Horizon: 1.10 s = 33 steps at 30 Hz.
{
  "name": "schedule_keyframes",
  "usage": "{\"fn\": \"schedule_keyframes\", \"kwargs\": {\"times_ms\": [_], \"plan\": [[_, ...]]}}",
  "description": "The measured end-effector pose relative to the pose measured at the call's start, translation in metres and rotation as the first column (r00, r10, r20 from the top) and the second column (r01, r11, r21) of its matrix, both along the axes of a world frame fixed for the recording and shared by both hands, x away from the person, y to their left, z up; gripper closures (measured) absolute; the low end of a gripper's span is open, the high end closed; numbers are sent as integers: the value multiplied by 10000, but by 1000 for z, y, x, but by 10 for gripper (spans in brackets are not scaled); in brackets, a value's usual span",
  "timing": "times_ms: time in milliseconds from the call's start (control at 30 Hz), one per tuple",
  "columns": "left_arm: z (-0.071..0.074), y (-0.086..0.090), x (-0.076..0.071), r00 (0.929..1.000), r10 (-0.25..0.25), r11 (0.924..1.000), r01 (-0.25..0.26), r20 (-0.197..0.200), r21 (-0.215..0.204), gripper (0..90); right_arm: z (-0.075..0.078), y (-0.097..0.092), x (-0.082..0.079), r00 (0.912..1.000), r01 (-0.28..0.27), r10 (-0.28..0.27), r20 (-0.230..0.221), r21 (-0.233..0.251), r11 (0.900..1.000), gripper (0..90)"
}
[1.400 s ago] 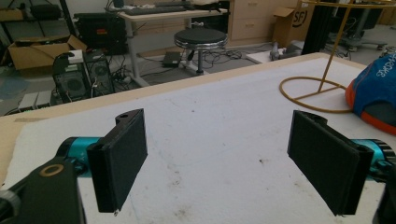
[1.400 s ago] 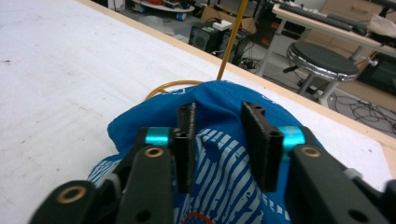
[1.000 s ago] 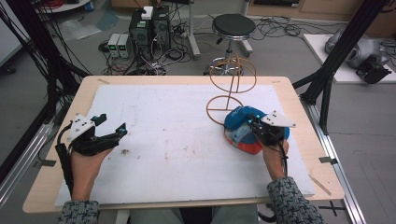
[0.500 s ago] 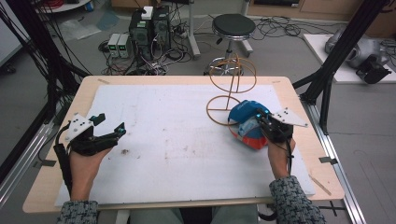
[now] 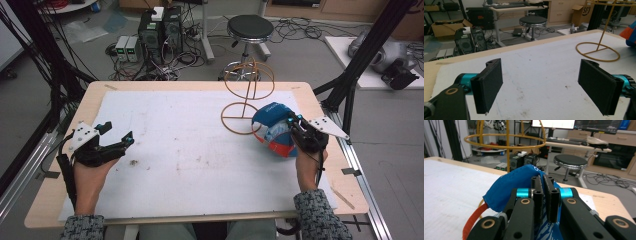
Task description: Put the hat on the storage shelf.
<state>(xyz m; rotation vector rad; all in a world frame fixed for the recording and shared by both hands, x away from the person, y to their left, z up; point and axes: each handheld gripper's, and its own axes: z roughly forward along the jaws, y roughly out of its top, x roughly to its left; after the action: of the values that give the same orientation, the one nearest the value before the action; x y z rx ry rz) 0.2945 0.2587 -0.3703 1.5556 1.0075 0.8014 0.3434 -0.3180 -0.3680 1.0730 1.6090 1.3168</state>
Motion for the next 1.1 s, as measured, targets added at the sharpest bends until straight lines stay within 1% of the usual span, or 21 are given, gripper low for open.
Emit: {"fn": "schedule_keyframes", "kwargs": {"times_ms": [100,200,567,700,867,967,1033,1100], "plan": [[0,0,0,10000,5,10000,-5,-1,-4,200,4,-5,-1,9998,125,-127,177,92,9999,874],[0,1,0,10000,4,10000,-4,-5,11,200,9,-11,-3,9994,241,-250,258,363,9991,874],[0,0,0,10000,-10,10000,10,13,-33,201,29,-21,-1,9968,440,-472,644,500,9978,876],[1,1,-1,10000,4,10000,-3,33,-31,201,37,-26,-1,9949,566,-622,799,710,9959,876],[1,1,-1,10000,13,10000,-13,53,-45,201,51,-30,1,9924,641,-713,1001,733,9952,876],[1,2,-1,10000,1,10000,-1,49,-26,201,61,-31,3,9895,679,-765,1227,729,9950,876],[1,2,-1,10000,1,10000,0,46,-22,201,67,-31,4,9885,684,-773,1296,721,9951,876],[1,2,-1,10000,-4,10000,4,44,-19,202,73,-32,5,9871,728,-831,1365,791,9942,876]]}}
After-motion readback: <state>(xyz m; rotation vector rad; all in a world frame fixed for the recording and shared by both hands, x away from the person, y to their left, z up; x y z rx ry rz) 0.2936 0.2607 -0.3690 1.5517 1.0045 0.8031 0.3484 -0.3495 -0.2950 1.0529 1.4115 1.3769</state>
